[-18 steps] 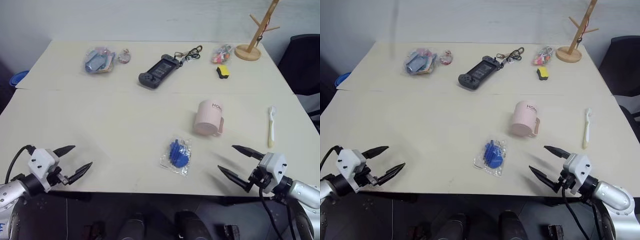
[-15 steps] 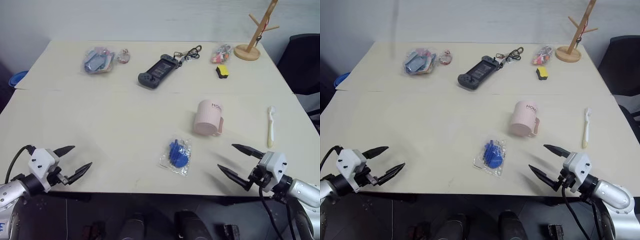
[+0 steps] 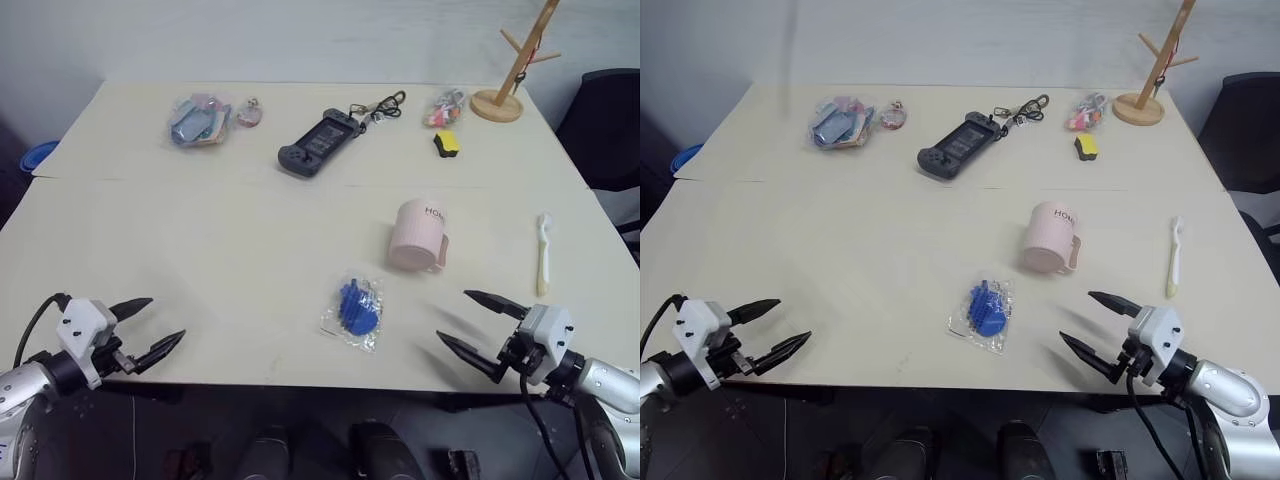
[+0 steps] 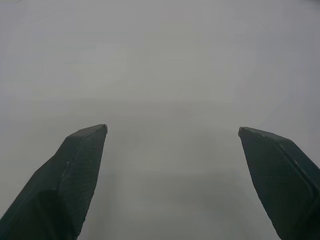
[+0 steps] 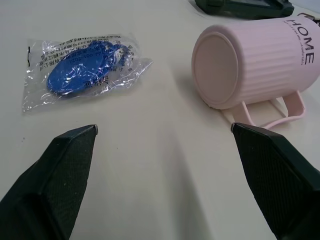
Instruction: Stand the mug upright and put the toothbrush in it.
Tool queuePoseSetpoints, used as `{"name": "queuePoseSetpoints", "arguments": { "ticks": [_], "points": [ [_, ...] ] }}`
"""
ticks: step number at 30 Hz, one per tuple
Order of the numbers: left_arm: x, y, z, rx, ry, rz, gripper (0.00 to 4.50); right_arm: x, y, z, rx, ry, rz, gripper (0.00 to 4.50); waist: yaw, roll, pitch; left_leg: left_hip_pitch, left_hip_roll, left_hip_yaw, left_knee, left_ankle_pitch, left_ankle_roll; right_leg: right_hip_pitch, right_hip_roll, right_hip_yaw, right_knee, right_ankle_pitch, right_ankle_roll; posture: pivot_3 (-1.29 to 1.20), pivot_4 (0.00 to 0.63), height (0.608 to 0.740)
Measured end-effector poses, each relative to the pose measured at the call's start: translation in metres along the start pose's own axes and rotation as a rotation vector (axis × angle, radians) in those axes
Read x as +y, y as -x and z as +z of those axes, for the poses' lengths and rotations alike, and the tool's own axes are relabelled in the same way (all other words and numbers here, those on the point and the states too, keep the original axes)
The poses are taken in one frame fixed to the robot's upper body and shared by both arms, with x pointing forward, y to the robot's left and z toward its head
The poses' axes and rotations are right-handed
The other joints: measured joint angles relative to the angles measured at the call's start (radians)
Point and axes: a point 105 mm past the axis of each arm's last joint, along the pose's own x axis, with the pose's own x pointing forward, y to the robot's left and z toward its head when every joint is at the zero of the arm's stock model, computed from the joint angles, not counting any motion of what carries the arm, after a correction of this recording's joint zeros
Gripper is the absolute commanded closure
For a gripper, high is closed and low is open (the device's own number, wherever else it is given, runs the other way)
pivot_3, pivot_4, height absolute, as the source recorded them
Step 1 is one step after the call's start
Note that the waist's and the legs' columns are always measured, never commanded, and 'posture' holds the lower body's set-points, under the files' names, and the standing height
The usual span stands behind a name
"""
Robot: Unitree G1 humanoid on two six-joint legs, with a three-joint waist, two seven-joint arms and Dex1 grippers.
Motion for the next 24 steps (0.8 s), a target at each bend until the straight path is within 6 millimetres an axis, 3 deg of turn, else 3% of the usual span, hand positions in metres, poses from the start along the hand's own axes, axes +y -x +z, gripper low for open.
{"name": "queuePoseSetpoints", "arguments": {
  "ticks": [11, 17, 22, 24],
  "points": [
    [-0.01, -0.005, 0.022, -0.054, 0.081, -0.127, 0.04, 0.004, -0.002, 0.0, 0.003, -0.009, 0.041, 0.0, -0.002, 0.0, 0.0, 0.0, 0.0, 0.0, 0.0, 0.0, 0.0, 0.0, 0.0, 0.0, 0.001, 0.0, 0.0, 0.0, 0.15, 0.74],
    [-0.047, -0.019, 0.047, -0.108, -0.006, -0.356, 0.04, 0.039, -0.061, 0.048, 0.006, 0.004, 0.339, 0.0, -0.014, 0.001, 0.0, 0.0, 0.001, -0.002, 0.0, 0.001, -0.001, -0.001, 0.001, -0.002, 0.001, 0.0, -0.001, 0.0, 0.15, 0.74],
    [-0.06, -0.029, 0.047, -0.115, 0.008, -0.416, 0.04, 0.045, -0.094, 0.033, 0.134, 0.002, 0.364, 0.0, -0.003, 0.0, 0.0, -0.002, 0.0, -0.001, 0.001, 0.0, -0.001, -0.001, 0.0, -0.001, 0.0, 0.0, -0.001, 0.0, 0.15, 0.74],
    [-0.063, -0.031, 0.049, -0.122, -0.001, -0.437, 0.0, 0.044, -0.104, 0.021, 0.193, 0.008, 0.367, 0.4, -0.002, 0.0, 0.0, -0.002, 0.0, -0.001, 0.002, 0.0, -0.001, -0.001, 0.0, -0.001, 0.0, 0.0, -0.001, 0.0, 0.15, 0.74]
  ]
}}
